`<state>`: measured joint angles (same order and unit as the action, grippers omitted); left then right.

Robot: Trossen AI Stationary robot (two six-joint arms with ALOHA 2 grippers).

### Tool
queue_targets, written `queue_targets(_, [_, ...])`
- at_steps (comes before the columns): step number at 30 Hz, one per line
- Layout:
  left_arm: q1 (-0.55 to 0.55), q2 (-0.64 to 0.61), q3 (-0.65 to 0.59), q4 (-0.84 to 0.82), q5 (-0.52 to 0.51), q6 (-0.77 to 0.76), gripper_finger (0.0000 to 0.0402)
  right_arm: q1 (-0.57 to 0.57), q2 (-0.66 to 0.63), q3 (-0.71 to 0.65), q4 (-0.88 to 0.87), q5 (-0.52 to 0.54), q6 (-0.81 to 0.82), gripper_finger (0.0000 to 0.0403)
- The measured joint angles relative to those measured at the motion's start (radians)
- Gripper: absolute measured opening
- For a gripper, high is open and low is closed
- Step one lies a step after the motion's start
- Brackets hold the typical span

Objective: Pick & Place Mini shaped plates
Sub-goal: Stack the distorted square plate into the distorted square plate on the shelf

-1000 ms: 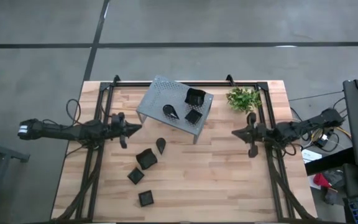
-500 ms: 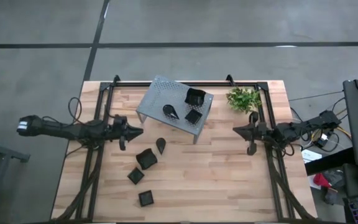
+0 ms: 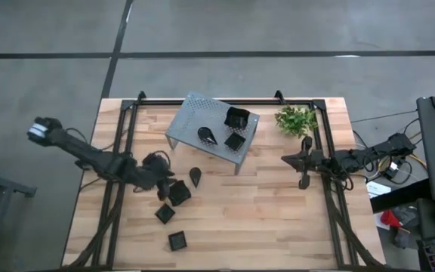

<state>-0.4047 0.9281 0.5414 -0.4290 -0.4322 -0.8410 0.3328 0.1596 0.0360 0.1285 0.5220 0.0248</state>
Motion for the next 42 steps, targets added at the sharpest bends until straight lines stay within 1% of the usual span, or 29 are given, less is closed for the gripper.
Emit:
queue_targets(1, [-0.016,0.044,0.041,-0.048,-0.022,-0.028,0.0126,0.0,0.0,0.0,0.0,0.0,-0.001,0.0008])
queue_targets(2, [-0.03,0.088,0.081,-0.054,-0.034,-0.048,0.0126,0.0,-0.001,0.0,0.001,0.0,0.0,0.0008])
queue_targets(5, [-0.058,0.221,0.169,-0.091,-0.036,-0.084,0.0126,0.0,0.0,0.0,0.001,0.0,0.0,0.0008])
queue_targets(8, [-0.077,0.325,0.27,-0.074,-0.017,-0.086,0.0126,0.001,0.001,0.0,0.001,0.0,-0.001,0.0008])
queue_targets(10, [-0.08,0.384,0.32,-0.104,0.024,-0.087,0.0126,0.001,0.0,0.0,0.001,0.0,-0.002,0.0008])
queue_targets(13, [-0.089,0.467,0.371,-0.145,0.091,-0.072,0.0126,0.0,0.0,0.0,0.001,0.0,-0.001,0.0008])
queue_targets(18, [-0.116,0.559,0.394,-0.198,0.139,-0.069,0.0126,0.0,0.0,0.0,0.002,0.0,-0.002,0.0008])
queue_targets(24, [-0.138,0.607,0.397,-0.182,0.147,-0.102,0.0126,0.0,0.001,0.0,0.002,0.0,0.0,0.0008])
queue_targets(36, [-0.138,0.647,0.394,-0.178,0.154,-0.109,0.0125,0.0,0.001,0.0,0.002,0.0,0.0,0.0008])
queue_targets(39, [-0.136,0.653,0.393,-0.177,0.152,-0.11,0.0115,0.0,0.001,0.0,0.002,0.0,-0.001,0.0008])
queue_targets(42, [-0.135,0.663,0.393,-0.179,0.151,-0.107,0.0096,0.0,0.001,0.0,0.002,0.0,0.0,0.0008])
